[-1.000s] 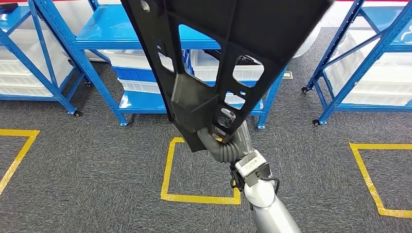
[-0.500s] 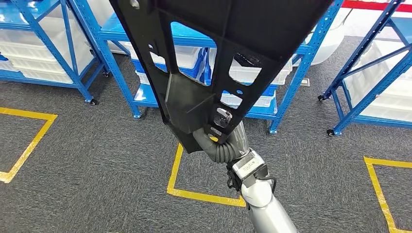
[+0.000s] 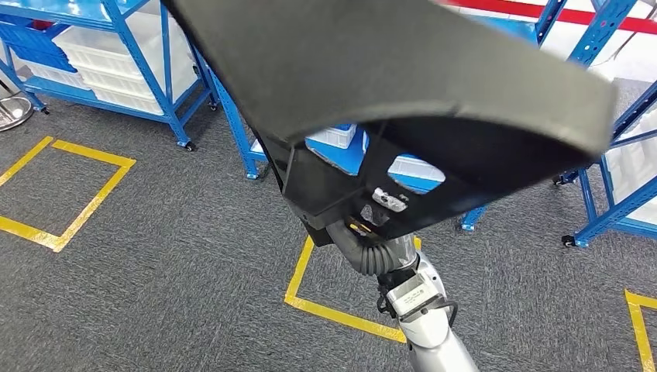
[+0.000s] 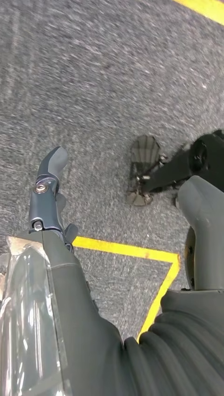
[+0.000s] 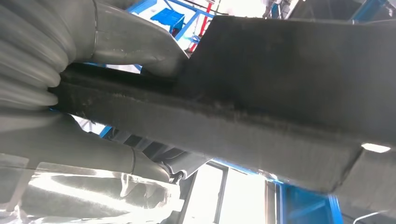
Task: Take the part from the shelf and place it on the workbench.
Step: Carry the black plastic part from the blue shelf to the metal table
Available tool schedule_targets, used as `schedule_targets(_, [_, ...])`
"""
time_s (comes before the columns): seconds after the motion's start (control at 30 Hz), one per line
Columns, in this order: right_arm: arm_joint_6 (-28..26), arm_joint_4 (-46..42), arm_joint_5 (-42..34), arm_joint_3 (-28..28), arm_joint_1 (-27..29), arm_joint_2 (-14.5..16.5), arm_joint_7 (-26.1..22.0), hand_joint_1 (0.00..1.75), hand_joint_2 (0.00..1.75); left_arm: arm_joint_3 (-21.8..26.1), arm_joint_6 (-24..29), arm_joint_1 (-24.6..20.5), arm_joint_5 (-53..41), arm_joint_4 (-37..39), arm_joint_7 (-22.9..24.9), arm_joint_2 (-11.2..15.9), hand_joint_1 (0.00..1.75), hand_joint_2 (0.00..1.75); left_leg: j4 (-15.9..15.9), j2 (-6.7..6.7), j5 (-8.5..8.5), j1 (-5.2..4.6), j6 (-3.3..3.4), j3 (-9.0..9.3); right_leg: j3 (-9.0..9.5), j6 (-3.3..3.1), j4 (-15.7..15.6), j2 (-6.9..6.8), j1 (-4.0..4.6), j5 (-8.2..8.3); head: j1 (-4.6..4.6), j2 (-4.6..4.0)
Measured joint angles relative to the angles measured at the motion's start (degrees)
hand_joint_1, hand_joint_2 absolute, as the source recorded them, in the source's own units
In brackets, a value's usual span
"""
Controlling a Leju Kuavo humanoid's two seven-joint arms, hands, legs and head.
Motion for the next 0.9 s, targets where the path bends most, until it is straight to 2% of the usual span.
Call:
schedule_targets(0.07, [-0.21, -0.68, 0.53, -0.07, 0.31, 0.09, -0.07, 1.75, 1.75, -0.01, 0.02, -0.19, -0.5, 0.0, 0.33, 0.05, 0.0, 1.75, 2.08, 2.03, -1.42, 0.12, -0.58, -0.98, 0.05, -0.65, -0.16, -0.82, -0.24, 0.21, -0.26, -0.01])
schedule_targets(0.13, [-0.39, -1.69, 1.11, -0.16, 1.21, 0.1, -0.18, 1.75, 1.75, -0.03, 0.06, -0.68, -0.89, 0.0, 0.52, 0.04, 0.0, 1.75, 8.41, 4.68, -4.94, 0.27, -1.22, -3.87, 0.06, -1.13, -0.21, -1.91, -0.2, 0.19, -0.57, -0.02])
schedule_targets(0.17, [-0.45, -2.17, 1.38, -0.2, 1.88, 0.06, -0.28, 1.75, 1.75, -0.04, 0.15, -0.89, -1.1, 0.0, 0.52, 0.03, 0.0, 1.75, 12.29, 5.22, -6.65, 0.43, -1.45, -5.69, 0.04, -1.29, -0.21, -2.55, -0.08, 0.15, -0.62, -0.02])
schedule_targets(0.2, [-0.5, -2.62, 1.62, -0.24, 2.6, 0.01, -0.41, 1.75, 1.75, -0.06, 0.36, -1.02, -1.43, 0.0, 0.42, 0.03, 0.0, 1.75, 15.21, 5.44, -7.63, 0.54, -1.59, -7.06, 0.02, -1.32, -0.2, -3.16, 0.01, 0.11, -0.61, -0.01])
schedule_targets(0.23, [-0.6, -3.05, 1.79, -0.27, 3.26, -0.04, -0.56, 1.75, 1.75, -0.11, 0.79, -1.07, -1.9, 0.0, 0.14, 0.03, 0.0, 1.75, 16.25, 5.53, -7.6, 0.61, -1.62, -7.52, 0.02, -1.35, -0.2, -3.72, 0.07, 0.07, -0.63, -0.01])
schedule_targets(0.27, [-0.77, -3.52, 1.93, -0.32, 3.79, -0.1, -0.71, 1.75, 1.75, -0.24, 1.51, -1.1, -2.56, 0.0, -0.39, 0.03, 0.0, 1.75, 14.91, 5.64, -6.5, 0.64, -1.51, -6.78, 0.03, -1.35, -0.2, -4.23, 0.14, 0.03, -0.64, -0.01])
schedule_targets(0.3, [-0.99, -3.98, 2.0, -0.38, 4.13, -0.19, -0.86, 1.75, 1.75, -0.43, 2.4, -1.16, -3.23, 0.0, -1.09, 0.03, 0.0, 1.75, 11.61, 6.01, -4.76, 0.61, -1.25, -4.99, 0.07, -1.34, -0.2, -4.68, 0.19, 0.01, -0.65, -0.01])
schedule_targets(0.37, [-1.5, -4.91, 2.04, -0.63, 4.44, -0.38, -1.16, 1.75, 1.75, -0.77, 4.24, -1.56, -4.0, -0.01, -2.5, 0.01, 0.0, 1.75, 3.71, 8.27, -1.95, 0.16, -0.51, -0.77, 0.13, -1.25, -0.2, -5.48, 0.5, -0.06, -0.6, -0.01])
schedule_targets(0.43, [-1.78, -5.54, 1.93, -0.91, 4.67, -0.55, -1.37, 1.75, 1.75, -0.87, 5.26, -2.06, -4.02, -0.02, -3.22, -0.16, 0.0, 1.75, 0.31, 9.45, -1.34, -0.46, 0.11, 0.84, 0.17, -0.99, -0.26, -6.24, 0.75, -0.16, -0.59, -0.01])
schedule_targets(0.5, [-1.84, -5.82, 1.76, -1.03, 4.86, -0.63, -1.38, 1.75, 1.75, -0.87, 5.5, -2.25, -3.96, -0.02, -3.37, -0.39, 0.0, 1.75, -0.11, 8.27, -1.1, -0.7, 0.64, 0.83, 0.35, -0.46, -0.48, -7.03, 0.83, -0.24, -0.63, -0.02])
schedule_targets(0.53, [-1.88, -5.9, 1.7, -1.06, 4.91, -0.66, -1.35, 1.75, 1.75, -0.87, 5.38, -2.24, -3.9, -0.02, -3.32, -0.6, 0.0, 1.75, -0.57, 7.74, -0.77, -0.62, 0.9, 1.06, 0.31, -0.19, -0.26, -6.67, 0.82, -0.45, -0.57, -0.02])
schedule_targets(0.57, [-1.96, -6.04, 1.67, -1.1, 4.94, -0.68, -1.32, 1.75, 1.75, -0.87, 5.19, -2.27, -3.76, -0.01, -3.26, -0.8, 0.0, 1.75, -1.06, 7.17, -0.39, -0.47, 1.22, 1.3, -0.05, -0.04, 0.68, -5.72, 0.84, -1.06, -0.54, -0.01])
schedule_targets(0.6, [-2.1, -6.2, 1.65, -1.17, 5.01, -0.74, -1.3, 1.75, 1.75, -0.86, 4.94, -2.34, -3.59, -0.01, -3.18, -1.03, 0.0, 1.75, -1.49, 6.57, -0.03, -0.3, 1.48, 1.53, -0.93, -0.09, 2.76, -4.41, 0.81, -2.16, -0.42, -0.01])
schedule_targets(0.63, [-2.28, -6.33, 1.68, -1.28, 5.14, -0.83, -1.21, 1.75, 1.75, -0.86, 4.64, -2.4, -3.38, 0.0, -2.97, -1.27, 0.0, 1.75, -1.65, 5.95, 0.15, -0.22, 1.62, 1.55, -2.43, -0.29, 6.04, -3.03, 0.67, -3.66, -0.29, -0.01])
schedule_targets(0.67, [-2.48, -6.44, 1.76, -1.41, 5.36, -0.91, -1.06, 1.75, 1.75, -0.85, 4.4, -2.47, -3.24, 0.0, -2.61, -1.39, 0.0, 1.75, -1.67, 5.22, 0.22, -0.21, 1.74, 1.5, -4.24, -0.48, 9.92, -2.2, 0.62, -5.23, -0.21, 0.0])
schedule_targets(0.7, [-2.66, -6.51, 1.9, -1.58, 5.66, -0.99, -0.87, 1.75, 1.75, -0.85, 4.18, -2.48, -3.22, 0.01, -2.12, -1.5, 0.0, 1.75, -1.65, 4.46, 0.24, -0.23, 1.77, 1.47, -5.95, -0.48, 13.36, -1.84, 0.57, -6.39, -0.11, 0.0])
schedule_targets(0.73, [-2.82, -6.6, 2.04, -1.78, 5.99, -1.07, -0.65, 1.75, 1.75, -0.85, 4.0, -2.46, -3.32, 0.01, -1.58, -1.6, 0.0, 1.75, -1.62, 3.65, 0.24, -0.23, 1.76, 1.46, -6.97, -0.24, 15.19, -1.69, 0.55, -6.73, -0.1, -0.01])
schedule_targets(0.77, [-2.98, -6.73, 2.15, -2.0, 6.29, -1.15, -0.48, 1.75, 1.75, -0.86, 3.89, -2.44, -3.59, 0.02, -1.12, -1.65, 0.0, 1.75, -1.55, 2.84, 0.23, -0.21, 1.74, 1.46, -6.9, 0.26, 14.68, -1.61, 0.48, -6.05, -0.09, -0.01])
schedule_targets(0.8, [-3.17, -6.94, 2.22, -2.24, 6.54, -1.23, -0.39, 1.75, 1.75, -0.89, 3.8, -2.42, -3.94, 0.02, -0.8, -1.68, 0.0, 1.75, -1.4, 2.05, 0.19, -0.15, 1.65, 1.48, -5.72, 0.87, 11.9, -1.42, 0.33, -4.54, -0.1, -0.01])
schedule_targets(0.83, [-3.35, -7.2, 2.23, -2.5, 6.75, -1.3, -0.33, 1.75, 1.75, -0.93, 3.77, -2.42, -4.3, 0.02, -0.59, -1.71, 0.0, 1.75, -1.12, 1.28, 0.06, -0.08, 1.46, 1.42, -3.88, 1.47, 7.69, -0.84, 0.05, -2.72, -0.1, -0.01])
schedule_targets(0.87, [-3.5, -7.42, 2.24, -2.74, 6.91, -1.36, -0.31, 1.75, 1.75, -0.97, 3.79, -2.41, -4.67, 0.02, -0.45, -1.7, 0.0, 1.75, -0.72, 0.62, -0.12, -0.11, 1.16, 1.22, -2.28, 1.78, 4.12, 0.11, -0.13, -1.33, -0.03, -0.01])
schedule_targets(0.9, [-3.62, -7.67, 2.26, -2.99, 7.1, -1.4, -0.3, 1.75, 1.75, -1.0, 3.85, -2.4, -4.95, 0.02, -0.32, -1.69, 0.0, 1.75, -0.29, 0.04, -0.29, -0.14, 0.83, 0.92, -1.16, 1.73, 1.67, 0.94, -0.31, -0.45, -0.03, -0.01])
